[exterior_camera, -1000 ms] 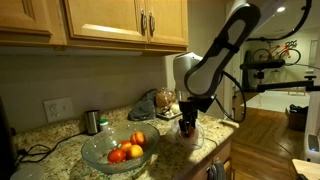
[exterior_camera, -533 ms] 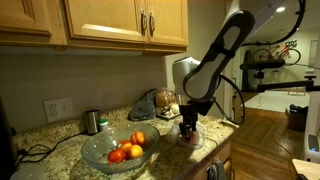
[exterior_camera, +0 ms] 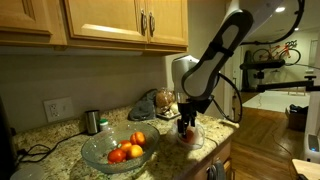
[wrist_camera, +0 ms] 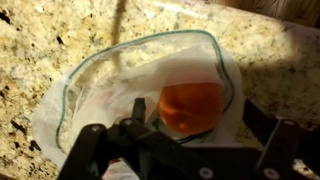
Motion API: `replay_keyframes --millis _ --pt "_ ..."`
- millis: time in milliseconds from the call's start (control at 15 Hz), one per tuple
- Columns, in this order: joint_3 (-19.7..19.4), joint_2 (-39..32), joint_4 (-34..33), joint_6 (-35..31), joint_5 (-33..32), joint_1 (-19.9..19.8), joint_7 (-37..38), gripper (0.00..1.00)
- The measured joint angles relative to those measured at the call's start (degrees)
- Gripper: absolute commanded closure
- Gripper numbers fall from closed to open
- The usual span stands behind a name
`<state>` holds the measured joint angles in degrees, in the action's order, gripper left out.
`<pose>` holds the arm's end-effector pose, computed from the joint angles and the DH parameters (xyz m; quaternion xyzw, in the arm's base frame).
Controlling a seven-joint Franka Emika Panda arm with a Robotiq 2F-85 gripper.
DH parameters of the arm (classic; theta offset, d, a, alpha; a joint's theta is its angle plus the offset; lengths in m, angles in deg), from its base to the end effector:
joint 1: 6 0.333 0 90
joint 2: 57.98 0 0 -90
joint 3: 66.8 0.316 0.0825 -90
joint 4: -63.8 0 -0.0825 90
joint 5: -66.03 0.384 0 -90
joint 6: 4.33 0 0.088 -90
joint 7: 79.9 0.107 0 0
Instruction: Take one peach from the plastic and put it in the glass bowl
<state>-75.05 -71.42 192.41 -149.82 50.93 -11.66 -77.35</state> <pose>0.5336 -0.1290 0.2685 0.9945 -0.0344 0.0199 0.0967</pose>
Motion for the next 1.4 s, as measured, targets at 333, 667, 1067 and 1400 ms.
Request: replay_keyframes --millis 333,667,1067,1400 --pt "0.0 -0.3 -0.2 0.0 0.5 -0.7 -0.7 0.00" --pt "0.0 -1.2 -0.5 0.0 1.3 -1.6 -2.3 0.00" --pt "0.0 -3.0 -2.2 0.0 1.6 -1.7 -3.3 0.00" --pt "0.4 -4.7 -5.2 1.3 1.7 -1.5 -4.5 0.00"
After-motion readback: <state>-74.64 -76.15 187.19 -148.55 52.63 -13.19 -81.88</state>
